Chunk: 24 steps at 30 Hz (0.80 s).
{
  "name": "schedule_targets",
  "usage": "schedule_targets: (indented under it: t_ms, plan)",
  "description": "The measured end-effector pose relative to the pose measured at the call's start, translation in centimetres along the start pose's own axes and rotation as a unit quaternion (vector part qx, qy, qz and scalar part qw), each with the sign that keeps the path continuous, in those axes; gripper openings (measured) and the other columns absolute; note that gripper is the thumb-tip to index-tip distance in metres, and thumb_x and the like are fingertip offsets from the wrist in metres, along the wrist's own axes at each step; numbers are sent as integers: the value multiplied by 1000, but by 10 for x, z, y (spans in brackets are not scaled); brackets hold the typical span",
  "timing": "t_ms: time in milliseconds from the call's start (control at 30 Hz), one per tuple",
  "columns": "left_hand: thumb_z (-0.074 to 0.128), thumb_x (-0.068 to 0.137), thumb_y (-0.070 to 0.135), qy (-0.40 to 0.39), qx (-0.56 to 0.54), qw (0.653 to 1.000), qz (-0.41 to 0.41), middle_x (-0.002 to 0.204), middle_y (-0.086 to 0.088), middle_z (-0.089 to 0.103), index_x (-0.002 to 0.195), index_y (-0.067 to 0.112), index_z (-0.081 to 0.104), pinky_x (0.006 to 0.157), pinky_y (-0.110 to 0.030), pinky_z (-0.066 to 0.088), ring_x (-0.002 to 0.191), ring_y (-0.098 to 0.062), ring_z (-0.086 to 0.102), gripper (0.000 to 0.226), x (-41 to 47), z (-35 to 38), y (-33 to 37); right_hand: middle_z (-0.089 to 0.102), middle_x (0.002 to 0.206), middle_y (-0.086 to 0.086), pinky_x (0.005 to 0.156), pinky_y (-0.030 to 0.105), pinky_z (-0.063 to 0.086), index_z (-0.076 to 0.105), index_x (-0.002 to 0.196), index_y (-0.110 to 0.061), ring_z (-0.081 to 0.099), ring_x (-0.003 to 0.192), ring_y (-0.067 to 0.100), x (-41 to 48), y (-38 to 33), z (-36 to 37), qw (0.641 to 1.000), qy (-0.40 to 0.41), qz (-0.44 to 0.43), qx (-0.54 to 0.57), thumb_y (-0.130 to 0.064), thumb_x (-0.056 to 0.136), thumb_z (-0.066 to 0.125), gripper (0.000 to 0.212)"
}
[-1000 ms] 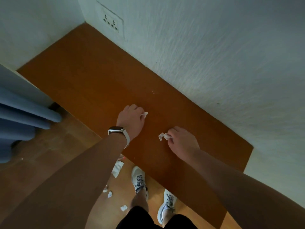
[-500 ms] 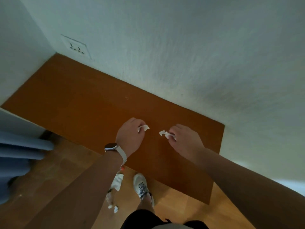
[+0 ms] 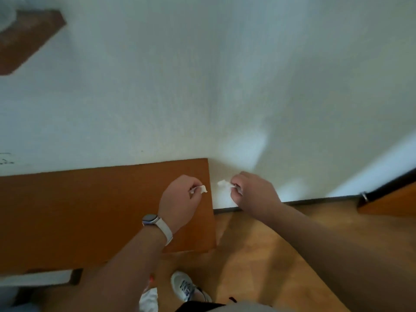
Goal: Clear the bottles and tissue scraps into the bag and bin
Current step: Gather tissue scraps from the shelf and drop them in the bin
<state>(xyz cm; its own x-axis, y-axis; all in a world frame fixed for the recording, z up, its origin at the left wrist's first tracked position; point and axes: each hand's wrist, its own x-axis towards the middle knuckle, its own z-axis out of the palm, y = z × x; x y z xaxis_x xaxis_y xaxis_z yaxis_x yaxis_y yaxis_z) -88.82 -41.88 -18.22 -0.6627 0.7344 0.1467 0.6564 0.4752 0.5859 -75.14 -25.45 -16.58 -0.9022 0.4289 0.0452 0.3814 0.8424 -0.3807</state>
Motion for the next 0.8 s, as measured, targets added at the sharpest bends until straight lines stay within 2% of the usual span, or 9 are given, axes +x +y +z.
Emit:
schedule_targets:
  t_ms: [133, 200, 300, 400, 467, 533, 600, 700, 800]
  plan:
    - [62, 91, 20, -26, -7, 996, 85, 81, 12, 57, 92, 22, 67, 66, -23, 45, 76, -7, 54, 6, -3, 47, 83, 58, 85, -4, 65, 32, 47, 62, 93, -18, 53, 78, 18, -72, 66, -41, 996, 49, 69, 11, -25, 92, 52, 12]
    - [63, 90, 20, -37, -7, 994, 106, 78, 14, 55, 90, 21, 67, 68, -25, 44, 75, -8, 53, 5, -6, 72, 126, 57, 84, -3, 65, 36, 49, 62, 92, -18, 54, 76, 18, -110, 100, -57, 992, 70, 101, 8, -25, 91, 53, 12]
    - [65, 89, 14, -43, -21, 986, 158, 80, 11, 58, 89, 20, 66, 67, -26, 44, 74, -10, 54, 6, -12, 108, 187, 57, 84, -5, 64, 34, 47, 62, 92, -19, 54, 76, 17, -163, 145, -84, 985, 94, 145, 6, -24, 90, 53, 11]
    - [62, 89, 14, -80, -52, 977, 190, 86, 13, 60, 89, 24, 63, 68, -21, 45, 79, -7, 56, 10, -18, 140, 242, 55, 83, -7, 61, 32, 47, 57, 87, -24, 55, 75, 15, -213, 184, -108, 973, 109, 202, -9, -27, 91, 52, 7]
    - [60, 89, 15, -108, -63, 969, 214, 87, 16, 59, 88, 28, 61, 70, -17, 42, 82, -4, 55, 13, -21, 159, 275, 51, 77, -8, 55, 29, 41, 52, 81, -27, 53, 71, 14, -243, 205, -121, 962, 129, 239, -17, -28, 92, 53, 10]
    - [61, 90, 16, -133, -62, 958, 245, 88, 16, 59, 89, 30, 61, 71, -15, 40, 82, -3, 55, 14, -22, 177, 305, 51, 76, -9, 54, 28, 40, 56, 82, -24, 52, 68, 14, -270, 224, -134, 950, 152, 273, -13, -27, 92, 53, 11]
    - [60, 91, 18, -156, -58, 947, 275, 89, 16, 59, 91, 29, 63, 71, -16, 39, 82, -2, 54, 11, -22, 194, 334, 55, 80, -7, 59, 30, 45, 60, 87, -22, 53, 70, 13, -294, 239, -147, 937, 165, 308, -9, -27, 93, 53, 11]
    - [60, 92, 19, -189, -61, 927, 320, 89, 16, 59, 91, 29, 62, 69, -15, 39, 81, -1, 53, 11, -20, 216, 377, 54, 78, -7, 55, 26, 39, 59, 82, -21, 50, 68, 12, -327, 260, -162, 916, 198, 348, -24, -28, 92, 53, 13]
    - [60, 91, 17, -216, -76, 903, 364, 88, 14, 60, 89, 27, 62, 69, -14, 40, 82, -5, 55, 11, -16, 240, 415, 48, 73, -10, 54, 26, 38, 57, 82, -22, 48, 65, 10, -354, 279, -173, 894, 217, 392, -22, -27, 93, 54, 12]
